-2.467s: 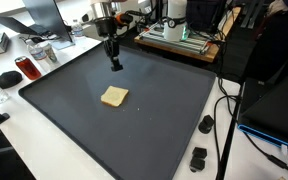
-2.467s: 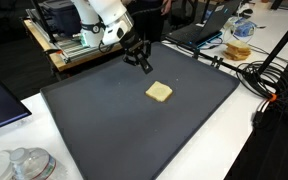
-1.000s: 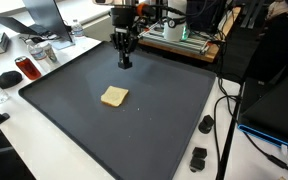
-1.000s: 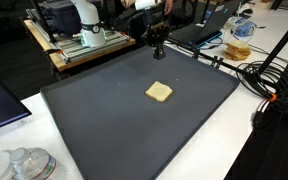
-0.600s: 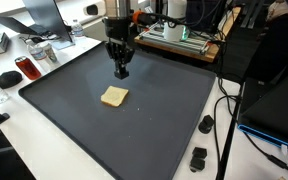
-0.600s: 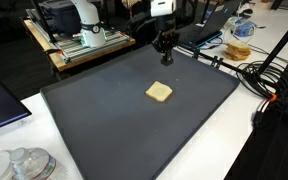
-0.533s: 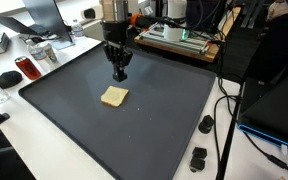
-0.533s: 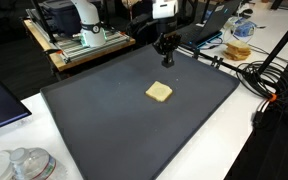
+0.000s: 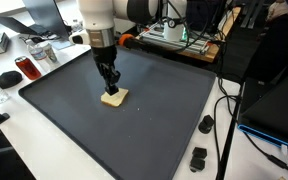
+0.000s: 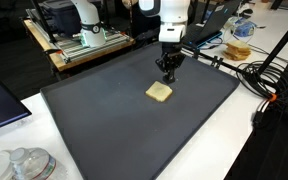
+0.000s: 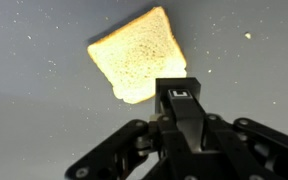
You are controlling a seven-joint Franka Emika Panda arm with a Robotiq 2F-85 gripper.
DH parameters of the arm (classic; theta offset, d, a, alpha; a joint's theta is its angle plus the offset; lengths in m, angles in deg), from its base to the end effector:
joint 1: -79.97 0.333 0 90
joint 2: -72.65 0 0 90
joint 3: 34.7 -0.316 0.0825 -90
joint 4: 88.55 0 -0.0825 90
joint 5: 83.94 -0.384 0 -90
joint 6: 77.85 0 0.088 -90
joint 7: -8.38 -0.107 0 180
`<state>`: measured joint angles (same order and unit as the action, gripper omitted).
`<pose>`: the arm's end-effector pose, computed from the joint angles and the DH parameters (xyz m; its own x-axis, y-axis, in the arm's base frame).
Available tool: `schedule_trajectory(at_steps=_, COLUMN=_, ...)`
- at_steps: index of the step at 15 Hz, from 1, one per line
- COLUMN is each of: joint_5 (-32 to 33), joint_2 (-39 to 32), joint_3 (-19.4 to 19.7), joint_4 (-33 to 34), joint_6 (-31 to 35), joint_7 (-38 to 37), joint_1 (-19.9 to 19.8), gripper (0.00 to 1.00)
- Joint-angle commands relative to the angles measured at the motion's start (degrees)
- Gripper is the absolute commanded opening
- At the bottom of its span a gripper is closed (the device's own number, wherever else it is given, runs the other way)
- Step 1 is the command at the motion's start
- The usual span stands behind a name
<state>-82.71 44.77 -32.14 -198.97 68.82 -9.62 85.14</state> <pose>0.6397 0.0310 0.2491 0.9591 -0.2405 0.1492 -0.2415 -0.9703 -0.0115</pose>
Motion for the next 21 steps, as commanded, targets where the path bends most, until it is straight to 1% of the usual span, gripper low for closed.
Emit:
schedule_trajectory(at_steps=1, joint_5=0.8, joint_2=-4.4, joint_3=2.0, joint_4=5.2, joint_6=-3.3, joint_7=-2.7, joint_1=1.1, gripper=0.05)
schedule_trajectory(at_steps=5, joint_5=0.6, joint_2=-7.7, joint_3=3.1, joint_4=7.8, joint_6=-4.6, joint_7=-3.9, joint_1=1.3, gripper=0.05)
schedule_trajectory(at_steps=11, joint_5=0.2, joint_2=-11.3, joint_3=3.6, joint_4=9.5, joint_6=-5.8, joint_7=-5.0, joint_1=1.4, gripper=0.05)
schedule_trajectory(at_steps=17, joint_5=-0.8, joint_2=-14.9, joint_3=2.3, joint_4=11.8, joint_6=-8.0, joint_7=-4.6, joint_1=1.1, gripper=0.05)
schedule_trajectory(at_steps=21, joint_5=-2.8, joint_2=-16.0, joint_3=0.8, joint_4=12.2, joint_6=-7.2, joint_7=-2.9, joint_1=-0.5, gripper=0.05)
